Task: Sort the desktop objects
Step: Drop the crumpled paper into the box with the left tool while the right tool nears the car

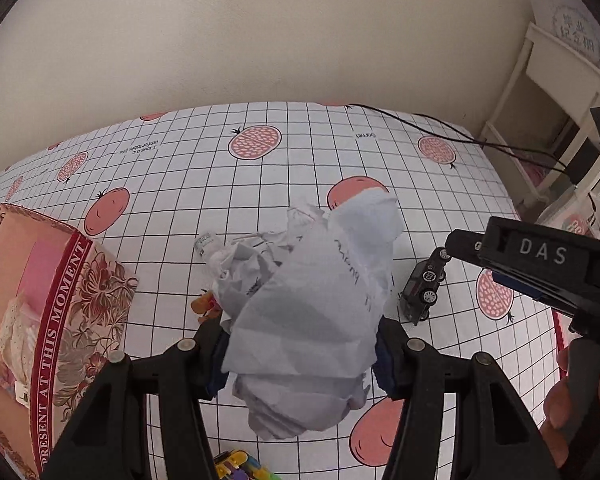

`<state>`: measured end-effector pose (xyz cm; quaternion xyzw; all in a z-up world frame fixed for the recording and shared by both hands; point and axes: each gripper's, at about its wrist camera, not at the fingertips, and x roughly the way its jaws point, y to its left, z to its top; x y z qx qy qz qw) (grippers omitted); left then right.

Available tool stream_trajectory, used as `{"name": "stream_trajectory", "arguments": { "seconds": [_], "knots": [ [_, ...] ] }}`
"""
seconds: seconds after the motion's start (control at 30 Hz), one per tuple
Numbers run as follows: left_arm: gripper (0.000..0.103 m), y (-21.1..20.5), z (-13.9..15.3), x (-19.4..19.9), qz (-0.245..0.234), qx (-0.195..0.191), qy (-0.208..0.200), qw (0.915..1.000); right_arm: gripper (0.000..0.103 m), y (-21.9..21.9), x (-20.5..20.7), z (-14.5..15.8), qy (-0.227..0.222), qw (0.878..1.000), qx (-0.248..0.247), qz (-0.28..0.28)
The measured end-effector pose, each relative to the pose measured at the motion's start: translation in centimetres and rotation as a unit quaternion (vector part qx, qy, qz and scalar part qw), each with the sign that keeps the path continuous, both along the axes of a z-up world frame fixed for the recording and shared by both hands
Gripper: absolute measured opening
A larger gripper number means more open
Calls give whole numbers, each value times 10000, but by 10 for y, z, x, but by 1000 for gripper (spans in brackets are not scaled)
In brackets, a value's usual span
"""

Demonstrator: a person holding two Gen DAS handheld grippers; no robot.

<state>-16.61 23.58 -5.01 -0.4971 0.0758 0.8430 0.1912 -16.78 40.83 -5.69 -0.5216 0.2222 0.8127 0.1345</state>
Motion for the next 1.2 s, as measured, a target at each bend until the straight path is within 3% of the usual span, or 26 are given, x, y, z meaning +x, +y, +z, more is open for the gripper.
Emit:
{"name": "stream_trajectory", "arguments": {
  "seconds": [0.13,0.3,0.43,0.6,0.77,0.93,1.03,1.2],
  "knots": [
    [58,-2,-2,-1,3,23,-54,10000,66,1,-2,-20,-240,9997,-96,-25],
    [58,-23,20,-7,180,355,135,9991,66,-4,-2,-16,-198,9997,-102,65],
    [58,-60,46,-17,746,509,304,9954,66,-5,-1,-8,-113,9998,-114,81],
    [58,-139,65,-32,1917,698,414,9781,66,-8,-2,-8,-138,9998,-137,83],
    [58,-200,62,-42,2606,793,322,9617,66,-13,-3,-14,-197,9996,-152,128],
    [68,-234,42,-46,3064,1095,-104,9455,66,-17,-4,-15,-219,9996,-117,165],
    [68,-247,35,-44,3284,1279,-245,9355,66,-18,-4,-17,-253,9995,-104,156],
    [68,-256,40,-40,3438,1313,-163,9297,66,-18,-5,-19,-304,9994,-79,157]
  ]
}}
